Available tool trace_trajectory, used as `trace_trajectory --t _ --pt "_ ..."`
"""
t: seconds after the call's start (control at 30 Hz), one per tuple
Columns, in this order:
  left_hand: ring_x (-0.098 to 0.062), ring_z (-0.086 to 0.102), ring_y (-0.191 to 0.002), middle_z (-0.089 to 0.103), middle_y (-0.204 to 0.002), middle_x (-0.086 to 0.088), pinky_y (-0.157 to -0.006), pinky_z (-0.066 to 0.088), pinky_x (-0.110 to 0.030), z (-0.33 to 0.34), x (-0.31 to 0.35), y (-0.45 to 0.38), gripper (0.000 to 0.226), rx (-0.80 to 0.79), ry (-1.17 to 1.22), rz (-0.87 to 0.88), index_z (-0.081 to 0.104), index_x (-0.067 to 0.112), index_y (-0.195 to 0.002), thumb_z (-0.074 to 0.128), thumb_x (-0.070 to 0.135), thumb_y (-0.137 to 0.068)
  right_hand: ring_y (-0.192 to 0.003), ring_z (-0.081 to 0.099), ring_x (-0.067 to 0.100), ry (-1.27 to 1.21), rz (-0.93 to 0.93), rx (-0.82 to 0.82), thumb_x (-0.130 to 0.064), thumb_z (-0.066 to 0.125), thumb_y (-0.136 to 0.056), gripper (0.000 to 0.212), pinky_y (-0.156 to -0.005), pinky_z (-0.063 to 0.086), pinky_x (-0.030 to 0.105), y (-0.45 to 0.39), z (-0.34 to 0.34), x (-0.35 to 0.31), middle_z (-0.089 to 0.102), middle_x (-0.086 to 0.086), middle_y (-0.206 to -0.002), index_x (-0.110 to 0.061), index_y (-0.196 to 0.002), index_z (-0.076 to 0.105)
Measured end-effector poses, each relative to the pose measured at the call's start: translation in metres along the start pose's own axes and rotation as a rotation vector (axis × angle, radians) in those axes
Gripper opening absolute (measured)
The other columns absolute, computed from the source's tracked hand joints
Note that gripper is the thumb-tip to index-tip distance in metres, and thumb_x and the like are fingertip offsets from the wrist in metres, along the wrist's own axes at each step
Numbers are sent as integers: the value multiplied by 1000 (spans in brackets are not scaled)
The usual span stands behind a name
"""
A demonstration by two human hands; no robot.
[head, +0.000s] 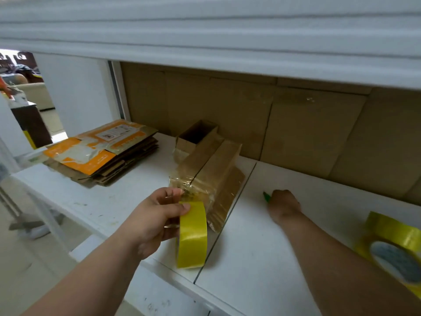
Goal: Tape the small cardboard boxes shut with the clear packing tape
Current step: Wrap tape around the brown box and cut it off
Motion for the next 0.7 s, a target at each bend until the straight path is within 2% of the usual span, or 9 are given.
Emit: trace_trajectory --t 0.03,0.1,0.2,0.23,0.37,0.43,0.57,0.63,0.7 --pt "-25 67 -76 69 -103 -10 -73 53 -40 3 -1 2 37 -14 -7 -2 59 16 -117 66 -2 -86 -103 60 29 -5 19 -44 -35 38 -105 29 -84 48 33 6 0 1 61 12 -122 -14 -100 57" --pt "-28 65 -81 68 -109 -10 -77 51 -43 9 -2 5 39 -38 -12 -3 58 18 -118 66 -2 -85 -92 60 26 -116 23 -57 -42 38 -104 33 -71 47 29 17 -8 1 65 10 -112 -13 -94 53" --pt "-29 62 -84 69 -106 -9 -76 46 -42 15 1 5 39 -80 -10 2 58 19 -117 67 -1 -85 -76 56 20 -465 -43 67 -19 51 -100 16 -55 39 25 47 -37 -6 61 6 -98 -12 -113 54" --pt "-28 62 -84 69 -105 -7 -75 46 -41 19 2 5 38 -103 -15 4 59 19 -117 67 -1 -85 -73 56 17 -557 -76 108 -13 53 -97 20 -53 39 24 61 -48 -10 59 4 -97 -15 -117 54" --pt "-24 66 -81 70 -109 -5 -71 50 -38 38 8 8 38 -227 -52 14 58 18 -118 67 0 -86 -64 51 9 -760 -253 158 -12 56 -97 24 -46 36 14 120 -80 -41 56 -4 -87 -29 -112 47" --pt "-22 66 -78 72 -103 -5 -66 52 -34 47 8 8 36 -279 -60 2 57 18 -117 67 1 -86 -70 54 11 -818 -339 118 -12 58 -96 27 -53 38 11 144 -78 -63 58 -4 -89 -34 -106 45" --pt "-21 65 -78 66 -93 -5 -61 55 -34 58 0 13 34 -351 -16 -63 52 16 -112 67 0 -86 -96 62 20 -837 -254 107 -19 57 -95 31 -85 49 37 161 -53 -78 64 -2 -101 -44 -88 40" --pt "-17 65 -73 65 -91 -5 -58 56 -31 63 -3 19 36 -397 -7 -81 53 17 -114 67 1 -85 -97 63 26 -833 -200 165 -22 54 -96 26 -87 50 43 166 -54 -75 65 2 -102 -42 -92 38" --pt "-14 66 -68 66 -84 -2 -55 55 -30 70 -3 24 37 -452 15 -94 55 17 -115 68 0 -84 -95 62 29 -850 -167 218 -20 51 -98 16 -86 49 46 170 -59 -69 63 4 -98 -31 -100 40"
Point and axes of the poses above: each hand's wrist, its own y-axis away from the middle knuckle, its own z-axis out of the palm, x = y × z, the point moved 9 cm from there along -y, towards the middle knuckle
